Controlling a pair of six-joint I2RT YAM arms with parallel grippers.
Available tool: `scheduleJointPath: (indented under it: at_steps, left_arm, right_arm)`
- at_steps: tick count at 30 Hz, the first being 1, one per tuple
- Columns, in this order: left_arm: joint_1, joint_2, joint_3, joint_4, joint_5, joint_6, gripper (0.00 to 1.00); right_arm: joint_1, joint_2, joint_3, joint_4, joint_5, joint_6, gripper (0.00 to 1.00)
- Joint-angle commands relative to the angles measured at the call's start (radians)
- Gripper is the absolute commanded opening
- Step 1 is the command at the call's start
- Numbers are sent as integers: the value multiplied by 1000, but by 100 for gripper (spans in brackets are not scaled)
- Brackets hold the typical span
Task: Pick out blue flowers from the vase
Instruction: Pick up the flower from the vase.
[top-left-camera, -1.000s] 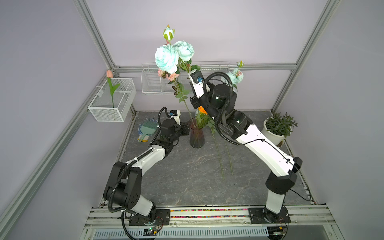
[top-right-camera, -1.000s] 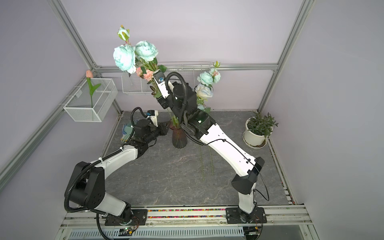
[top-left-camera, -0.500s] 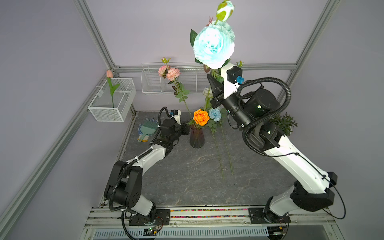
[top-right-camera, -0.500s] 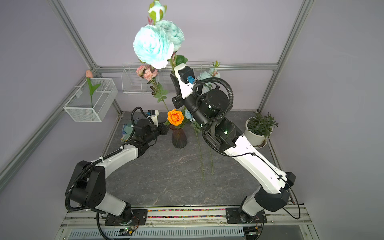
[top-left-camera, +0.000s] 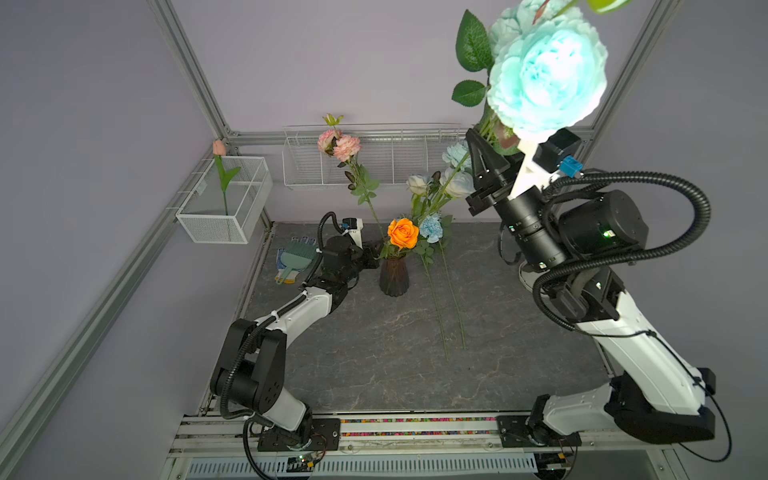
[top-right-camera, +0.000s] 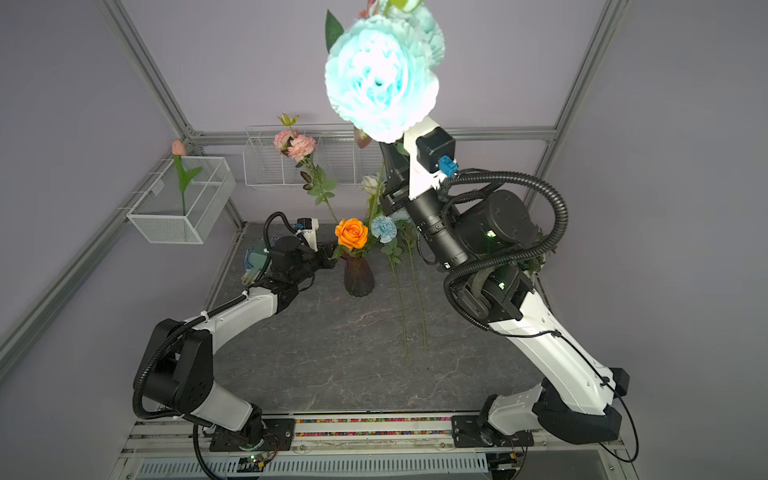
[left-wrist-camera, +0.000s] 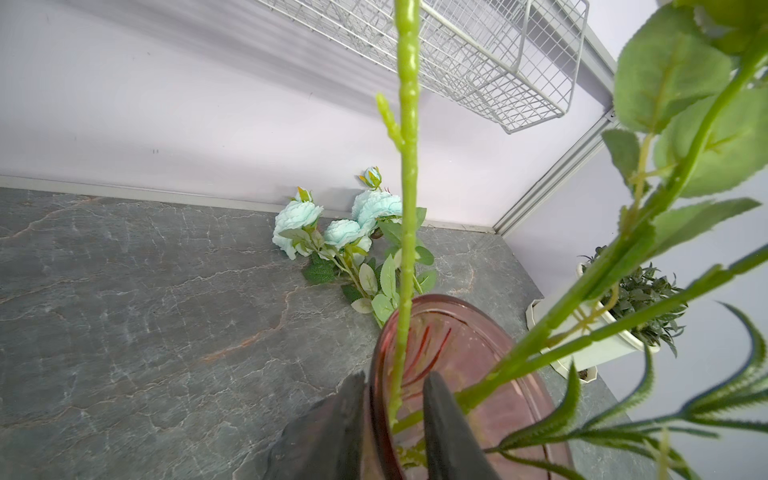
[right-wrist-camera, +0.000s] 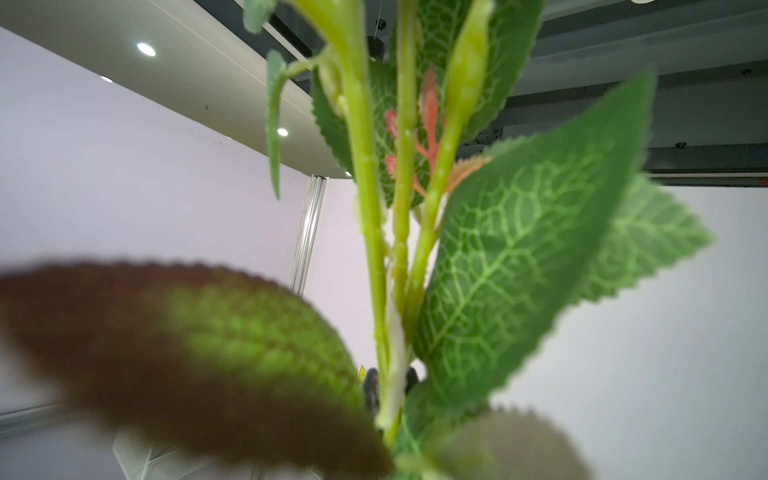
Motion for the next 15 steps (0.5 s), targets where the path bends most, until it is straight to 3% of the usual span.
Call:
scheduleJointPath:
  at_steps: [1, 7, 10, 15]
  left_arm:
    - [-6, 35, 15, -89, -6, 21, 27]
    - [-5, 43, 32, -108, -8, 35, 27]
    - [-6, 47, 43, -103, 2, 33, 27]
    - [-6, 50, 60, -104, 0, 35, 27]
  right_arm:
    - [8, -48, 62, -100, 65, 32, 7]
    - [24, -113, 161, -466, 115, 204, 7]
    - [24, -93, 267, -708, 208, 270, 8]
    - [16, -153, 188, -873, 342, 398, 8]
